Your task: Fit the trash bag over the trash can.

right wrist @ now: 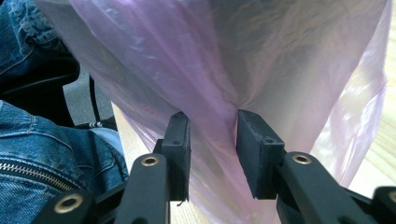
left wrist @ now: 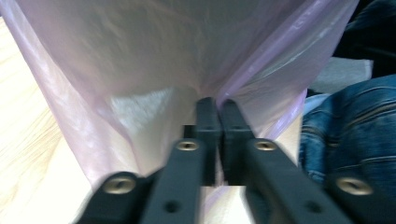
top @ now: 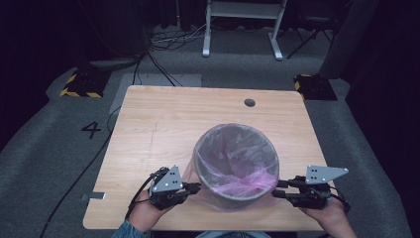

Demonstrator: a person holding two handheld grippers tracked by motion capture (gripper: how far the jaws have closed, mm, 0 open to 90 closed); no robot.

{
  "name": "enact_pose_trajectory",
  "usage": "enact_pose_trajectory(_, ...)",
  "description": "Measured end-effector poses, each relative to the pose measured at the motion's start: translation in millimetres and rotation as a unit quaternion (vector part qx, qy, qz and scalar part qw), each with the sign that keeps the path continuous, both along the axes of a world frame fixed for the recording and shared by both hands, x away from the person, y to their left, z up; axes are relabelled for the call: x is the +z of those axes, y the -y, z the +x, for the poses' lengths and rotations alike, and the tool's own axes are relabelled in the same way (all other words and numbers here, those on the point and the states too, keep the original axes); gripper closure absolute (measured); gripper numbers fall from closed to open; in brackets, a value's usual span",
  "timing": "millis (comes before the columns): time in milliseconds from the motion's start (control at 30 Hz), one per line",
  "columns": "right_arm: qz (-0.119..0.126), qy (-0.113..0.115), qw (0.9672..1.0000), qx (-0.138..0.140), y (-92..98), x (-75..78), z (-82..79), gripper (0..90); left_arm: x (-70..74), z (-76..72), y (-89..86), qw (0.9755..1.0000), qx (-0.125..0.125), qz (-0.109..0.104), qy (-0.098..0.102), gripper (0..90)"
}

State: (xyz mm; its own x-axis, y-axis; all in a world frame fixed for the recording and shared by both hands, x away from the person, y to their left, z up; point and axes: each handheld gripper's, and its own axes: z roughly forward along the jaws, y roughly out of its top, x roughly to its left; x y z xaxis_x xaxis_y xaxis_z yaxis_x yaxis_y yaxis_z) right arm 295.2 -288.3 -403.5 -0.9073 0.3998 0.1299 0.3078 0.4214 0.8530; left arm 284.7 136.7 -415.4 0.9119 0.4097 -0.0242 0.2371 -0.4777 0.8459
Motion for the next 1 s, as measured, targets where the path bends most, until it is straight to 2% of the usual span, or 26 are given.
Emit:
enact_pose_trajectory(33, 0.002, 0.001, 1.0, -0.002, 1.5, 0.9, 0.2, 63.9, -1.8, 2.5, -1.1, 1.0, 0.004, 0.0, -0.006, 89.7)
enact_pose_trajectory(133, 0.013, 0.013, 0.9998, -0.008, 3.9, 3.5, 2.7, 50.3, -7.2, 9.5, -3.5, 0.9997, 0.015, -0.006, -0.017, 89.8)
enact_pose_trajectory(167, 0.013, 0.018, 0.9997, -0.012, 3.0, 4.2, 3.6, 49.8, -8.7, 11.8, -3.8, 0.9996, 0.018, -0.008, -0.019, 89.8)
enact_pose_trajectory(233, 0.011, 0.019, 0.9998, -0.004, 0.5, 5.3, 4.6, 61.5, -9.6, 14.5, -4.2, 0.9996, 0.021, -0.007, -0.016, 89.8)
enact_pose_trajectory(300, -0.003, 0.027, 0.9996, 0.007, -3.2, 6.5, 3.8, 73.3, -9.6, 15.7, -5.2, 0.9996, 0.025, -0.005, -0.013, 89.8)
enact_pose_trajectory(400, -0.01, 0.028, 0.9995, 0.009, -3.2, 6.5, 5.7, 83.1, -11.5, 18.3, -10.2, 0.9994, 0.032, -0.008, -0.014, 89.9)
enact_pose_trajectory(433, -0.011, 0.026, 0.9996, 0.002, -0.9, 5.5, 7.3, 87.3, -12.4, 19.0, -11.7, 0.9993, 0.033, -0.008, -0.015, 89.9)
enact_pose_trajectory(600, -0.022, -0.005, 0.9993, -0.031, 10.8, -8.5, 18.7, 89.3, -19.9, 20.9, -17.4, 0.9989, 0.04, -0.006, -0.026, 89.9)
enact_pose_trajectory(633, -0.026, -0.015, 0.9989, -0.035, 12.6, -14.3, 21.3, 89.5, -20.6, 21.2, -17.3, 0.9988, 0.041, -0.002, -0.026, 90.0)
enact_pose_trajectory(767, -0.048, -0.024, 0.9976, -0.043, 12.5, -29.3, 26.9, 89.5, -26.1, 23.5, -15.1, 0.9984, 0.04, 0.02, -0.034, 90.0)
enact_pose_trajectory(900, -0.063, -0.043, 0.9954, -0.058, 12.7, -46.7, 33.5, 89.4, -36.4, 26.6, -14.4, 0.9966, 0.052, 0.045, -0.046, 90.0)
enact_pose_trajectory(1000, -0.061, -0.055, 0.9943, -0.068, 14.3, -55.7, 36.1, 89.3, -39.7, 30.3, -19.2, 0.9955, 0.064, 0.041, -0.056, 90.0)
